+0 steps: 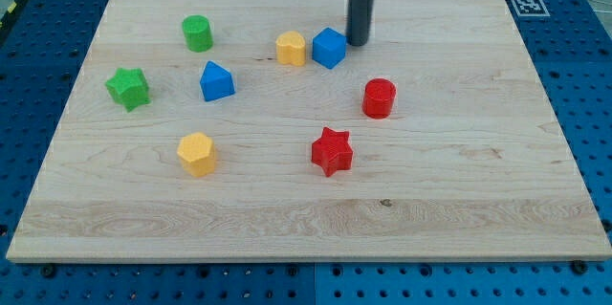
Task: Place the arm to the right center of the board
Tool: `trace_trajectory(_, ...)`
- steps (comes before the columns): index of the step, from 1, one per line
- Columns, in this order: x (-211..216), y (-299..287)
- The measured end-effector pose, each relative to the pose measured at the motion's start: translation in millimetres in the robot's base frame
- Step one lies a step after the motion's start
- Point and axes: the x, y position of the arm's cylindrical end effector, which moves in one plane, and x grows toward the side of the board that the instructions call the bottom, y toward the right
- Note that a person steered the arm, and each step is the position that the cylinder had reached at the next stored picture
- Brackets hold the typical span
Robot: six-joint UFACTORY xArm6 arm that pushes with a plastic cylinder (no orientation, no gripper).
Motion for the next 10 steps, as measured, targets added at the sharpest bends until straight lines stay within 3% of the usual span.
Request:
trace_trajectory(3, 30.4, 64.2)
trace_trajectory(9, 31.1, 83.8)
trace_trajectory(10, 40.6, 116.5)
